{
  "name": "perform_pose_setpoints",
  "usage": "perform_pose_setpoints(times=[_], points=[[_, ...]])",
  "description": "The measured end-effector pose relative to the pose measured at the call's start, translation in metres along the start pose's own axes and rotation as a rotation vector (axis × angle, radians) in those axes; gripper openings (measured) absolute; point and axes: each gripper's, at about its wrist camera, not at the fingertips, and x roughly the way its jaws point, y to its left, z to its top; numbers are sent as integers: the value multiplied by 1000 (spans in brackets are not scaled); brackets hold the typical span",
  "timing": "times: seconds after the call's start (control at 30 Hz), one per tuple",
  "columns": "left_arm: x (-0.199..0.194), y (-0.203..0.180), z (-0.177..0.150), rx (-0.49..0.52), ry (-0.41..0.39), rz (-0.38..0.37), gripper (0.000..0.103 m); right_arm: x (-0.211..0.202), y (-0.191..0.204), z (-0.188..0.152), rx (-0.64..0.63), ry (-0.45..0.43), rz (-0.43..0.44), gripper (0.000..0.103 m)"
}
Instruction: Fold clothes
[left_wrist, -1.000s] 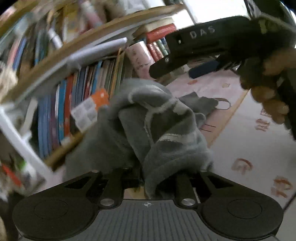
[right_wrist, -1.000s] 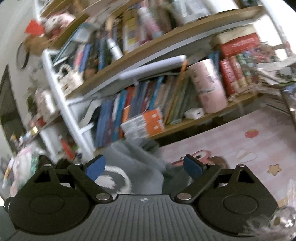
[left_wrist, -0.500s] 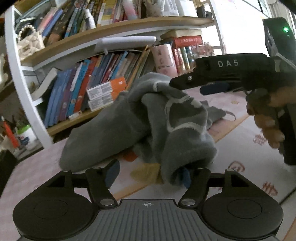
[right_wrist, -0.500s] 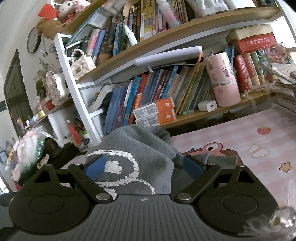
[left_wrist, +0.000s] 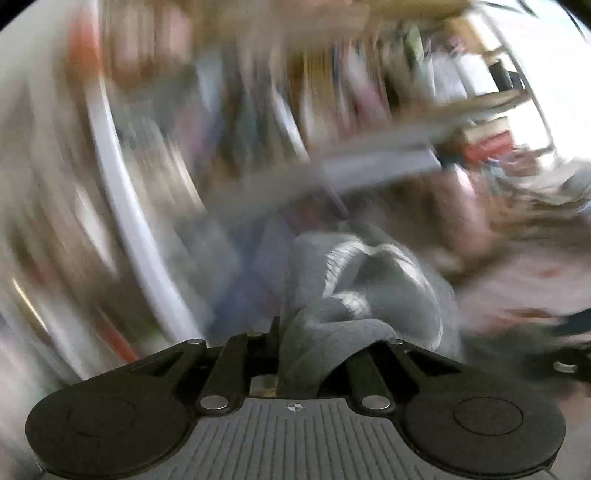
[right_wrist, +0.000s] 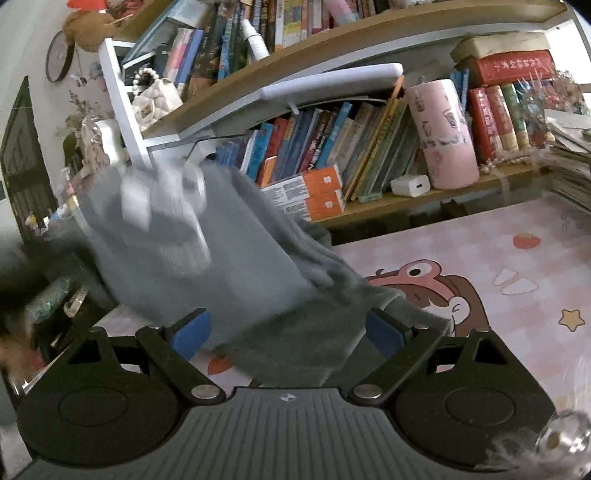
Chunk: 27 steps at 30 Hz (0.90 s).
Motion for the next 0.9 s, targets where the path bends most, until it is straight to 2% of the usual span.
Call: perform_pose_setpoints(times=[0.03,0.1,0.13,0.17,0.23,0.3,0.37,0.47,0.53,0.57,0.6,0.67,0.77,0.83,0.9], points=[[-13,-5,6,134,-79,87,10,-1,1,0,-3,-4,1,92],[-29,-13,5,324,-128,140,11,-2,2,0,-8,-12,2,92],[-32,-15,-2,373,-102,128,11,-3,2,0,-9,-15,2,92],[-31,-16,-12,398,-35,96,12,-3,2,1,-10,-16,2,92],[-23,-17,-41,397,150,5,15,-4,4,1,-14,-16,5,92],[-21,-16,-71,361,291,-58,17,-3,6,1,-21,-9,11,92],[-31,-12,-89,296,344,-102,17,-1,8,-1,-29,7,19,92],[-46,3,-99,187,395,-172,26,4,10,-4,-30,42,35,92],[-52,18,-101,105,424,-216,37,7,12,-5,-35,65,45,92],[-55,26,-102,57,437,-236,49,7,14,-6,-46,72,47,92],[-57,35,-104,-12,437,-254,64,7,16,-7,-59,76,50,92],[-63,62,-108,-219,421,-312,75,8,18,-9,-72,85,52,92],[-69,101,-121,-526,435,-349,75,12,18,-11,-66,107,55,92],[-67,118,-130,-662,454,-314,75,13,17,-12,-57,115,57,92],[-65,126,-142,-812,480,-318,75,14,16,-13,-54,118,57,92]])
